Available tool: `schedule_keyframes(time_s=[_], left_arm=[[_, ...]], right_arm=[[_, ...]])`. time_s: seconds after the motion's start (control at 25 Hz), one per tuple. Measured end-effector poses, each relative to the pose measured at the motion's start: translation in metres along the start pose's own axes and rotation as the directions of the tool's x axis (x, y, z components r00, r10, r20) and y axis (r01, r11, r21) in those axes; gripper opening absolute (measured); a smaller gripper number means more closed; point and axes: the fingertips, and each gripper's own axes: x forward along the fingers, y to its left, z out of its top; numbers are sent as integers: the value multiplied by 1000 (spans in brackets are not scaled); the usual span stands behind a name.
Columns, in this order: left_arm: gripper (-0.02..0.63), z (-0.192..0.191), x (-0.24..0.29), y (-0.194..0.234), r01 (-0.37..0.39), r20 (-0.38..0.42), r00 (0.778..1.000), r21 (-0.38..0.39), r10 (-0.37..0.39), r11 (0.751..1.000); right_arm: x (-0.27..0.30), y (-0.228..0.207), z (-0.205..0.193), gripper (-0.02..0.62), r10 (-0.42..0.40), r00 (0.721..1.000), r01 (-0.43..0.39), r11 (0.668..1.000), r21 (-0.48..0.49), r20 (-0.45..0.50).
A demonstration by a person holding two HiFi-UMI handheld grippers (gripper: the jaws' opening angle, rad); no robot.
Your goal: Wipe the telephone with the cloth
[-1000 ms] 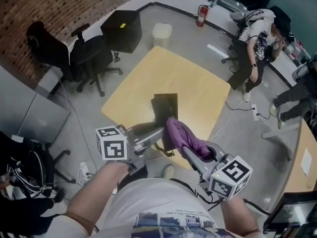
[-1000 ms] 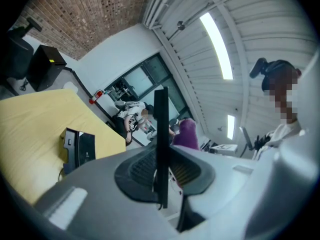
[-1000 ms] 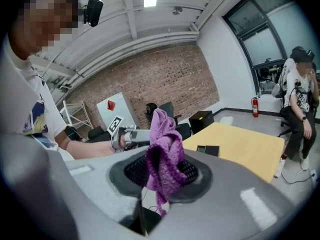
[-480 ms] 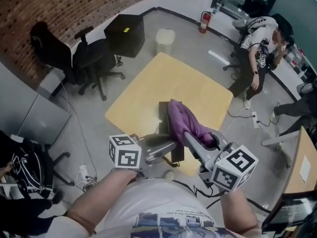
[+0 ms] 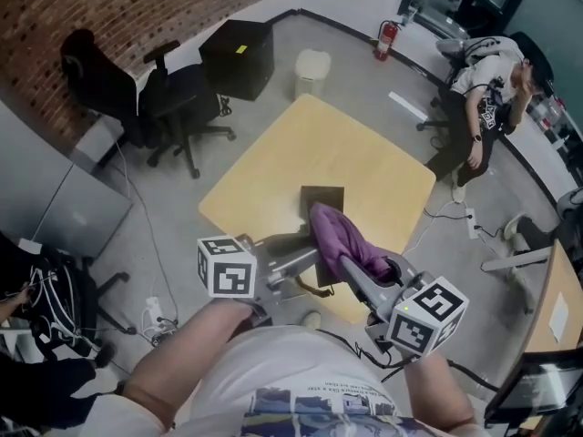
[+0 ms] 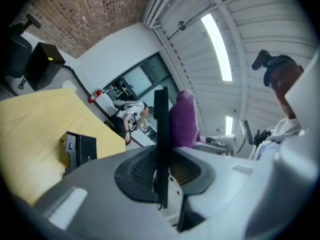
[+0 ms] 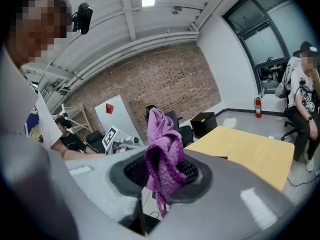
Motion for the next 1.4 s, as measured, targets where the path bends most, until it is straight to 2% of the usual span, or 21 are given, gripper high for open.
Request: schedule_keyframes(time_s=[0.6,0.72,0.92,1.16,1.4], left_arm=[[80,36,-9,8,-14,60,998,-33,15,999],[80,30,-8,9,-16,38,999,-14,17,1000],[80,12,1,7,-8,-18,1000,30,9,1000],[80,-8,5,6,-8,-94,995,87,16,996],[80,3,-4,15,-7,-55,998,67,11,998]], right_arm=[[-15,1,-49,84,-34,994,38,999,33,-102],[-19,6,-38,84,-43,996,44,999,12,-78],[-15,6,4,84,-44,999,44,999,-21,-12],[5,7,28,84,0,1000,0,1000,7,-7],[21,9,16,84,13,999,-12,999,36,-45]])
